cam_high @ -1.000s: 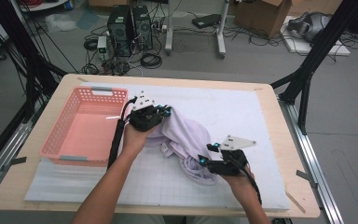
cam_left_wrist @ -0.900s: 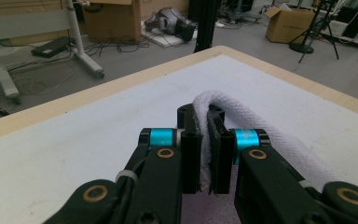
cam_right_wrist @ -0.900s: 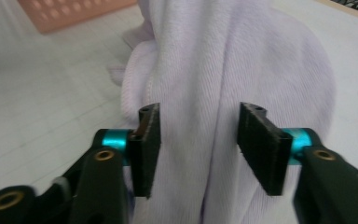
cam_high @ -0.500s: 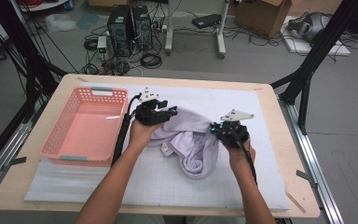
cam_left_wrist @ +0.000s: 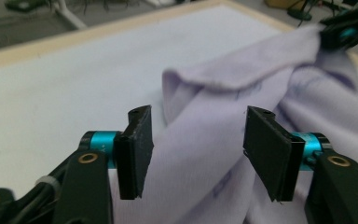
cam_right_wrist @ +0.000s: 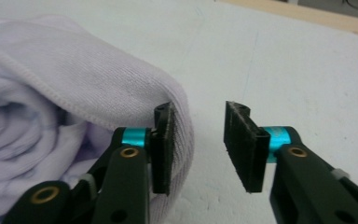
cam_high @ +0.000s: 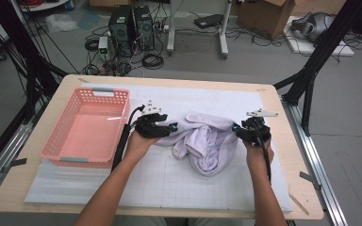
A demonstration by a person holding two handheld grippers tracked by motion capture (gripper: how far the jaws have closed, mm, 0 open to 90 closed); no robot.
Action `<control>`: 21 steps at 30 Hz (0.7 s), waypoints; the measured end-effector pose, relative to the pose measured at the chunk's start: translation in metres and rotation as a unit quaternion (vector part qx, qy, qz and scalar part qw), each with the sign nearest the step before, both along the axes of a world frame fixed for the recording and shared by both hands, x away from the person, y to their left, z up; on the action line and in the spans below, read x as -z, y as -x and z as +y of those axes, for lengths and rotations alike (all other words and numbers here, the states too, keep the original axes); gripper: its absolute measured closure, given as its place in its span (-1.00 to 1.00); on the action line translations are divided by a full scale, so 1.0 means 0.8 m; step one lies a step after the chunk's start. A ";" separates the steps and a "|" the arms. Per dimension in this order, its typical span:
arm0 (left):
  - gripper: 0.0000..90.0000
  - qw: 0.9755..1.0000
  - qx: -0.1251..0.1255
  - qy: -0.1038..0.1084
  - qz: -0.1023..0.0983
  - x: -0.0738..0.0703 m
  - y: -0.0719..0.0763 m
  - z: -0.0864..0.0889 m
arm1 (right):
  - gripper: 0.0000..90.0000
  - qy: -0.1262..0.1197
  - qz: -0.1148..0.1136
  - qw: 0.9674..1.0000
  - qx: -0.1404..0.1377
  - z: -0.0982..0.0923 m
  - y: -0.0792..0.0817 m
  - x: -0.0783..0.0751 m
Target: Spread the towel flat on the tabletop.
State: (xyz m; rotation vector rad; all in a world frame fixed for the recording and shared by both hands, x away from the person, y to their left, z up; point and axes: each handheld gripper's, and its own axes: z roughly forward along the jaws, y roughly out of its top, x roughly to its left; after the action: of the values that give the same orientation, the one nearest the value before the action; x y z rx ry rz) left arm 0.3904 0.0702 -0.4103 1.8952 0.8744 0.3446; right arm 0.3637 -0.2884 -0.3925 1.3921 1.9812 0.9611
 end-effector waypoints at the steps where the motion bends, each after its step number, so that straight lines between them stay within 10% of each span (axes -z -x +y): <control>1: -0.13 1.000 0.000 -0.010 0.009 0.007 -0.001 0.001 | 0.26 0.000 -0.008 1.000 -0.005 -0.002 0.008 -0.001; 9: -0.12 0.997 -0.014 -0.064 0.047 0.040 -0.010 -0.008 | 0.20 -0.017 -0.048 0.995 -0.081 0.006 0.068 0.000; 13: 0.05 0.995 -0.017 -0.094 0.032 0.047 -0.007 -0.016 | 0.11 -0.025 -0.006 0.990 -0.142 0.038 0.079 0.025; 16: 0.90 0.994 -0.011 -0.107 0.030 0.043 -0.007 -0.010 | 0.11 -0.033 0.033 0.982 -0.184 0.068 0.082 0.049; 21: 0.93 0.996 -0.041 -0.084 0.012 0.033 -0.009 0.005 | 0.71 -0.017 0.068 0.976 -0.206 0.088 0.087 0.066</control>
State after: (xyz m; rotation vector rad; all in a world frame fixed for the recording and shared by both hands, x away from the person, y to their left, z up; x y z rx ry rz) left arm 0.3979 0.0738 -0.4364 2.0250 0.9669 0.4568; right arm 0.2938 -0.2180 -0.4452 1.1079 2.4269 1.1044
